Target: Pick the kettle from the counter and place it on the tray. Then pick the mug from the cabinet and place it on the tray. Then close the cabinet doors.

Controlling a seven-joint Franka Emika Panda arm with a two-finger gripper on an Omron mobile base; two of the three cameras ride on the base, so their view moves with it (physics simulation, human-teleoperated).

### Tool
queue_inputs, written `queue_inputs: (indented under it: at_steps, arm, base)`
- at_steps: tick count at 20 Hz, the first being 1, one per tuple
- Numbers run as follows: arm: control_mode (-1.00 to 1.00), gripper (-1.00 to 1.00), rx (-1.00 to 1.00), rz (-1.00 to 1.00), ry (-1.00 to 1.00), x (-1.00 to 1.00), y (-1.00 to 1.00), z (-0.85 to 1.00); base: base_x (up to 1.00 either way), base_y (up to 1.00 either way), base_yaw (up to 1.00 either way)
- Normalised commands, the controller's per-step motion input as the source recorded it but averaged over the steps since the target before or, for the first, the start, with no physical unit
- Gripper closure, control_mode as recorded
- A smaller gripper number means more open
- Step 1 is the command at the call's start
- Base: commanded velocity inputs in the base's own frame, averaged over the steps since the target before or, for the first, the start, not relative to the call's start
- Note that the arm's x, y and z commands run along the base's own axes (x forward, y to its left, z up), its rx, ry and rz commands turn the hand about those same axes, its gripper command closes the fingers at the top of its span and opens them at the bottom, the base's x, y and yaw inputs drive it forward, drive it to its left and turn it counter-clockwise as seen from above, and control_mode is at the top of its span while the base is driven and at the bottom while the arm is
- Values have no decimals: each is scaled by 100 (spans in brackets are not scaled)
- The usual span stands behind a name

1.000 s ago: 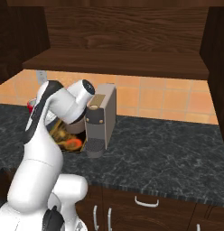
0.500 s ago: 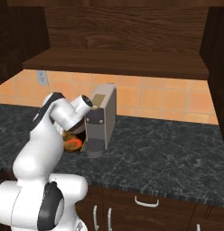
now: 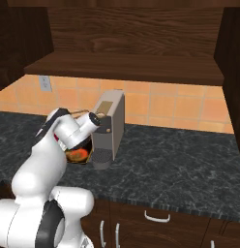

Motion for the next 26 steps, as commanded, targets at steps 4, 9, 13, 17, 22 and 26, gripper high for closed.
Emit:
queue_inputs:
  at_steps: [4, 9, 13, 17, 22, 26]
  arm:
    - [-100, 100, 1, -17, 0, 9, 5, -61]
    - [-100, 100, 4, -6, 0, 38, 0, -47]
    - [-100, 100, 8, -5, 0, 51, 0, -25]
    - [-100, 100, 8, -7, 0, 45, 1, -25]
    - [-100, 100, 7, -6, 0, 24, 0, -28]
    - [-100, 100, 5, -7, 0, 23, 0, -24]
  base:
    - [0, 0, 0]
    - [0, 0, 0]
    - [0, 0, 0]
    - [0, 0, 0]
    - [0, 0, 0]
    - [0, 0, 0]
